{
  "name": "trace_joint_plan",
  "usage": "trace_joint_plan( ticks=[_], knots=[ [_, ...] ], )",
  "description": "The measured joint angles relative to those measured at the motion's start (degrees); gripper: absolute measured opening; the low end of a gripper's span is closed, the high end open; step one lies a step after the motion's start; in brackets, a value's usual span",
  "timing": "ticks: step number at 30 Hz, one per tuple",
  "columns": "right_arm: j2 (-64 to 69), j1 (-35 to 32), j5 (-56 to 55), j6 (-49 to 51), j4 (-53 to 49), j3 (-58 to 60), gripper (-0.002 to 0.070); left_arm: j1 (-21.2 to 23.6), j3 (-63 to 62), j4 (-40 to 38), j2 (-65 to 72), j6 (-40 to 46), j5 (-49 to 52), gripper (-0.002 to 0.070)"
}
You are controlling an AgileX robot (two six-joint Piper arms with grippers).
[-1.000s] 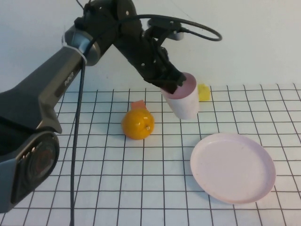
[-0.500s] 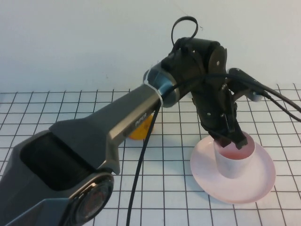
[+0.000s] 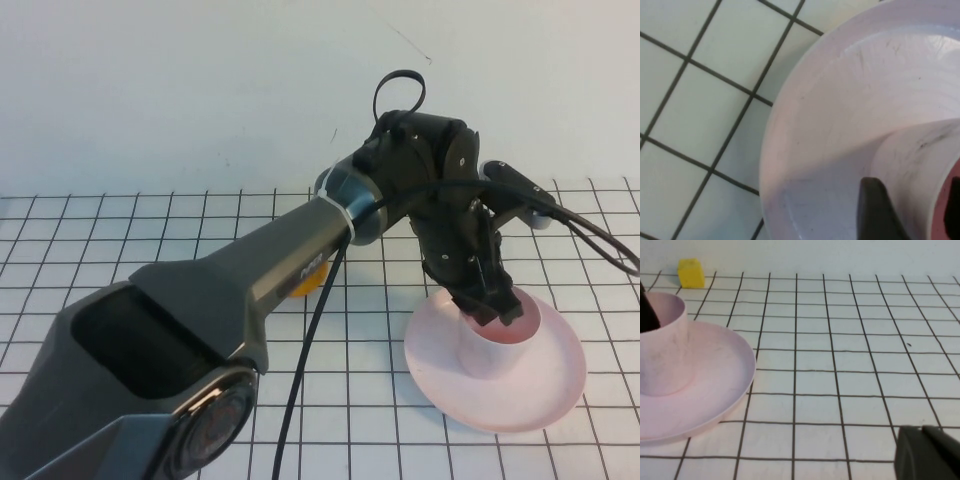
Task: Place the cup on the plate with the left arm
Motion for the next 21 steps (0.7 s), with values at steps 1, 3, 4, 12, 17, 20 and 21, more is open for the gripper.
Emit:
trace_joint_plan(
  ticks=[1, 3, 4, 12, 17, 20, 21],
  knots=[
    [0.00, 0.00, 0.00, 0.00, 0.00, 0.00, -0.0002, 0.00, 0.00, -0.12, 0.00, 0.14, 0.16, 0.0307],
    [0.00, 0.00, 0.00, 0.00, 0.00, 0.00, -0.0002, 0.00, 0.00, 0.03, -0.21, 0.26, 1.11, 0.0379],
    [0.00, 0.00, 0.00, 0.00, 0.00, 0.00, -0.0002, 0.11, 0.02, 0.32, -0.49, 0.26, 1.51, 0.0402],
    [0.00, 0.00, 0.00, 0.00, 0.00, 0.00, -0.0002, 1.84, 0.12, 8.26, -11.28, -0.42, 3.03, 0.0304],
    [0.00, 0.00, 0.00, 0.00, 0.00, 0.00, -0.0002, 2.35, 0.12, 19.65, -22.06, -4.72, 3.50, 0.0060],
    [0.00, 0.00, 0.00, 0.00, 0.00, 0.00, -0.0002, 2.35, 0.12, 25.46, -28.55, -9.17, 3.65, 0.0016],
    [0.00, 0.00, 0.00, 0.00, 0.00, 0.00, -0.0002, 2.35, 0.12, 26.92, -30.23, -10.66, 3.43, 0.0012]
  ],
)
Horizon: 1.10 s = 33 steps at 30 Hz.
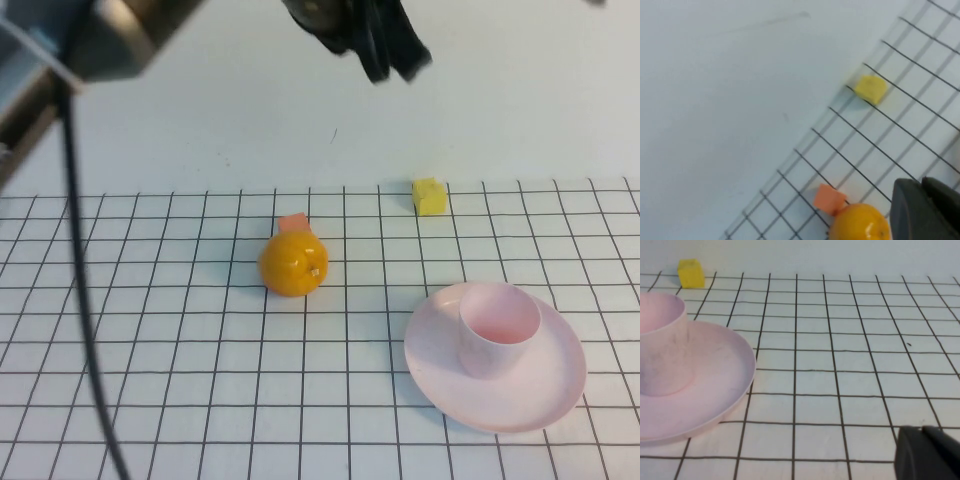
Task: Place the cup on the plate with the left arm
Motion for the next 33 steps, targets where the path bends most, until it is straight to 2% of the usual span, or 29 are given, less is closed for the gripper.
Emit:
trace_joint_plan(
  ticks=[4, 8, 15, 20, 26, 33],
  knots=[
    [0.00, 0.00, 0.00, 0.00, 0.00, 0.00, -0.0002, 0.00, 0.00, 4.84, -8.15, -4.80, -1.81, 0.0004],
    [0.00, 0.00, 0.00, 0.00, 0.00, 0.00, -0.0002, 0.00, 0.00, 5.92, -16.23, -7.63, -5.64, 0.0001],
    [0.00, 0.00, 0.00, 0.00, 0.00, 0.00, -0.0002, 0.00, 3.27, 1.66, -27.36, -8.66, -10.94, -0.0001],
    [0.00, 0.00, 0.00, 0.00, 0.00, 0.00, -0.0002, 0.00, 19.44, 2.50, -36.41, -9.01, -19.97, -0.0001],
    [0.00, 0.00, 0.00, 0.00, 0.00, 0.00, -0.0002, 0.00, 45.88, 2.91, -46.42, -14.24, -32.30, -0.0001],
    [0.00, 0.00, 0.00, 0.00, 0.00, 0.00, -0.0002, 0.00, 69.79, -0.62, -54.57, -20.72, -41.65, -0.0001]
  ],
)
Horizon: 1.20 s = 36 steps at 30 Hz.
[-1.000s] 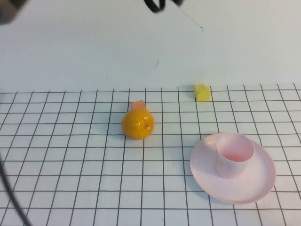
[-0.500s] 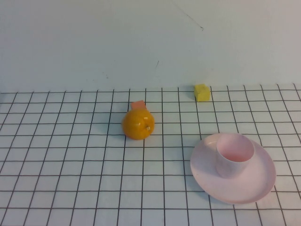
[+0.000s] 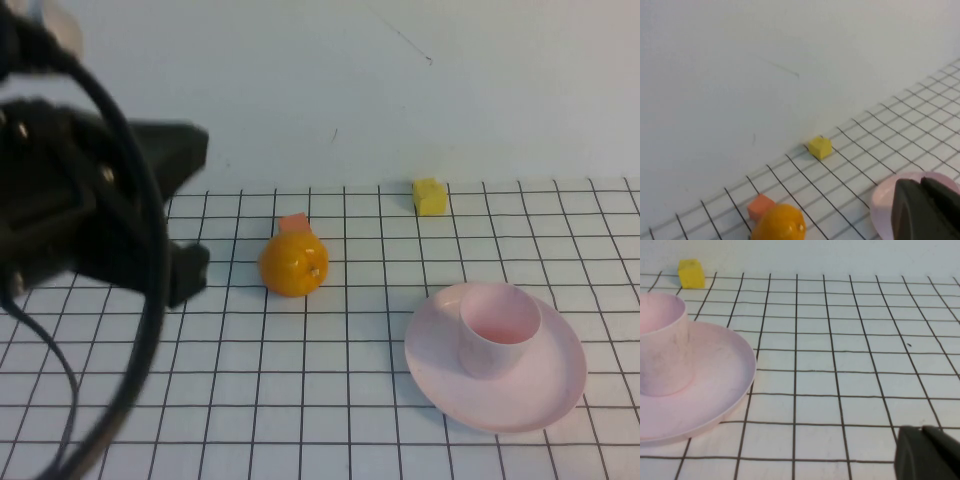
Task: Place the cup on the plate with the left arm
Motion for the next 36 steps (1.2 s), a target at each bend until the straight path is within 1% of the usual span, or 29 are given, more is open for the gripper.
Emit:
trace_joint_plan(
  ticks=[5, 8, 13, 17, 22, 25, 28, 32, 36],
  knots=[
    [0.00, 0.00, 0.00, 0.00, 0.00, 0.00, -0.0002, 0.00, 9.98, -4.60, -0.37, -1.15, -2.11, -0.0001],
    [0.00, 0.00, 0.00, 0.00, 0.00, 0.00, -0.0002, 0.00, 13.21, -7.87, -0.27, -1.26, -1.47, -0.0001],
    [0.00, 0.00, 0.00, 0.00, 0.00, 0.00, -0.0002, 0.00, 14.68, -9.79, -0.27, -1.26, 0.17, -0.0001],
    [0.00, 0.00, 0.00, 0.00, 0.00, 0.00, -0.0002, 0.00, 14.68, -9.78, -0.39, -1.26, 0.48, -0.0001],
    [0.00, 0.00, 0.00, 0.00, 0.00, 0.00, -0.0002, 0.52, 15.10, -6.02, -1.99, -1.13, -2.92, -0.0001],
    [0.00, 0.00, 0.00, 0.00, 0.00, 0.00, -0.0002, 4.09, 15.22, -5.35, -6.03, -1.13, -6.70, -0.0001],
    [0.00, 0.00, 0.00, 0.00, 0.00, 0.00, -0.0002, 9.64, 15.22, -5.35, -11.44, -1.24, -9.24, -0.0001],
    [0.00, 0.00, 0.00, 0.00, 0.00, 0.00, -0.0002, 18.96, 15.22, -5.26, -19.38, -1.48, -9.22, -0.0001],
    [0.00, 0.00, 0.00, 0.00, 0.00, 0.00, -0.0002, 27.92, 15.76, -5.23, -26.78, -1.48, -4.97, -0.0001]
  ],
)
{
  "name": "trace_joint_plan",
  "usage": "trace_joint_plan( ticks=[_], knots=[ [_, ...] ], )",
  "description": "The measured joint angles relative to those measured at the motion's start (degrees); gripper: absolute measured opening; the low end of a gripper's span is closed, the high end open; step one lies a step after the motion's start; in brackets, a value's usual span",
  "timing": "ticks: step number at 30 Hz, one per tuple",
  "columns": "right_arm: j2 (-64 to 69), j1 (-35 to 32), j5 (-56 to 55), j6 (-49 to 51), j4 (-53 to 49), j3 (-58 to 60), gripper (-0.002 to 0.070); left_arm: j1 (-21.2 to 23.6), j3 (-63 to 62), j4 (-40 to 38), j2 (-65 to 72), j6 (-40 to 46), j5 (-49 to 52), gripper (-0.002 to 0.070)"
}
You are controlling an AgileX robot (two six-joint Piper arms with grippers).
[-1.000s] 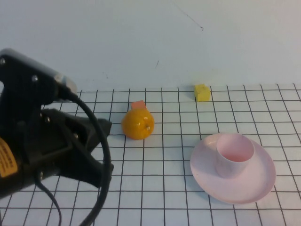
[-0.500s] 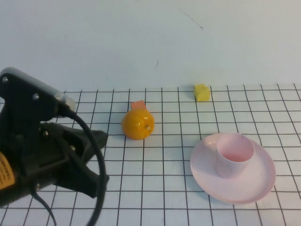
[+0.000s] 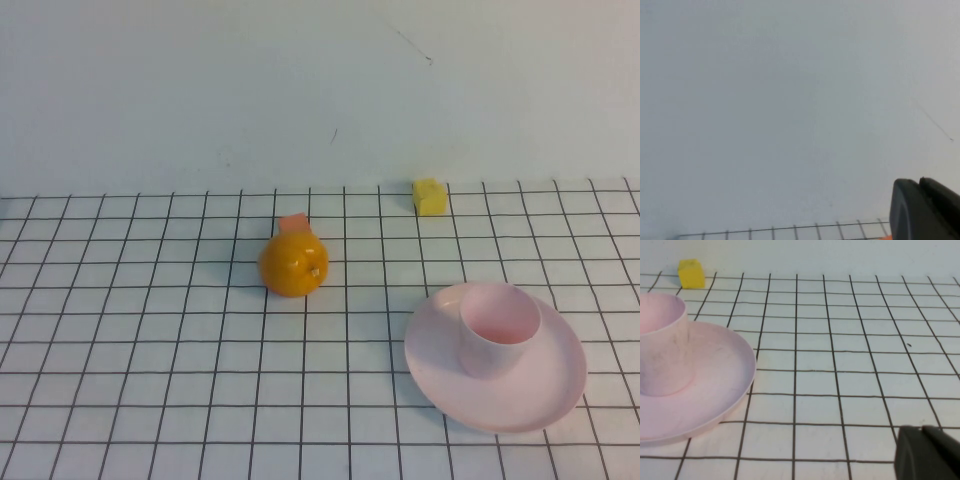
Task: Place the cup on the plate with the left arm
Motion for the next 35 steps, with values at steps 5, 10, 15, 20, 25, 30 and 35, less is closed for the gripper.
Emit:
trace_joint_plan(
  ticks=[5, 10, 15, 20, 25, 30, 35],
  knots=[
    [0.00, 0.00, 0.00, 0.00, 0.00, 0.00, -0.0002, 6.52, 8.33, -0.10, -9.38, -0.08, 1.04, -0.0001],
    [0.00, 0.00, 0.00, 0.00, 0.00, 0.00, -0.0002, 10.62, 24.23, -1.55, -17.31, -0.08, -5.22, -0.0001],
    [0.00, 0.00, 0.00, 0.00, 0.00, 0.00, -0.0002, 12.90, 42.42, -2.20, -23.14, -0.08, -17.27, -0.0001],
    [0.00, 0.00, 0.00, 0.00, 0.00, 0.00, -0.0002, 13.14, 45.02, -2.20, -26.30, -0.93, -9.94, -0.0001],
    [0.00, 0.00, 0.00, 0.00, 0.00, 0.00, -0.0002, 13.14, 45.15, -2.44, -26.30, -1.41, -4.37, -0.0001],
    [0.00, 0.00, 0.00, 0.00, 0.00, 0.00, -0.0002, 13.14, 44.92, -3.06, -26.30, -2.02, -1.98, -0.0001],
    [0.00, 0.00, 0.00, 0.00, 0.00, 0.00, -0.0002, 13.14, 44.83, -3.06, -26.30, -2.48, -1.98, -0.0001]
  ],
)
